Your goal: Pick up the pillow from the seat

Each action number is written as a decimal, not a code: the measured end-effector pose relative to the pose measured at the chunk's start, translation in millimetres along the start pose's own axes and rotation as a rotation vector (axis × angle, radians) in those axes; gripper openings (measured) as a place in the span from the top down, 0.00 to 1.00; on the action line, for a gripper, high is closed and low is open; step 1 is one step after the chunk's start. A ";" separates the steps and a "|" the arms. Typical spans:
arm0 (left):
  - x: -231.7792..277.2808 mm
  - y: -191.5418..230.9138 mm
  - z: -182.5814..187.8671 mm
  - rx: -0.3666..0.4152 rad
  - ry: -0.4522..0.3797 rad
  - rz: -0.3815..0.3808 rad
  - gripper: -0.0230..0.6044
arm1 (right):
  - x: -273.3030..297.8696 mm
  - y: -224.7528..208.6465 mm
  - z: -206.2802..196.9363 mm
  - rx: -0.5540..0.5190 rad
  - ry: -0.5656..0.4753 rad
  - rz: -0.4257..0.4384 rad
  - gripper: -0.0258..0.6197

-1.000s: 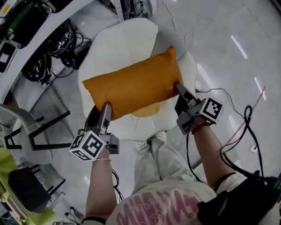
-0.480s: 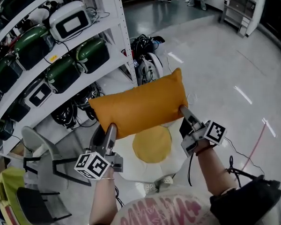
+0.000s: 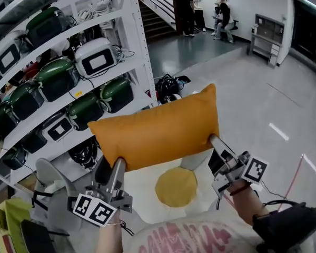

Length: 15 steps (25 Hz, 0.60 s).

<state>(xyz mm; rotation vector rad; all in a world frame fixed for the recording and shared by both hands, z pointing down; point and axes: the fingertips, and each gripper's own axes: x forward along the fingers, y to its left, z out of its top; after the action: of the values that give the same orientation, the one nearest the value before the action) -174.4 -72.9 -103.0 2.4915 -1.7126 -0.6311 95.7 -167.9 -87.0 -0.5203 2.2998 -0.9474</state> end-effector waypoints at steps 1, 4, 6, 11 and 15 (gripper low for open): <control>-5.2 -4.6 6.1 0.012 -0.017 -0.008 0.58 | -1.2 8.9 0.6 -0.012 0.003 0.017 0.83; -25.1 -16.2 14.7 0.049 -0.043 -0.028 0.58 | -6.3 30.1 -1.8 -0.046 0.015 0.073 0.83; -38.4 -20.8 15.4 0.075 -0.041 -0.041 0.58 | -10.4 39.8 -6.2 -0.068 0.029 0.108 0.83; -53.1 -15.3 2.9 0.059 -0.011 -0.047 0.57 | -14.5 38.7 -17.5 -0.079 0.063 0.129 0.82; -52.8 -7.0 -17.2 0.025 0.046 -0.034 0.57 | -19.0 17.7 -27.6 -0.044 0.076 0.085 0.83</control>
<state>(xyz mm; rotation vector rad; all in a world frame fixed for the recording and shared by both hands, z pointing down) -178.0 -25.6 -73.4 2.5357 -1.6764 -0.5543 89.7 -131.8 -77.1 -0.4076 2.3958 -0.8920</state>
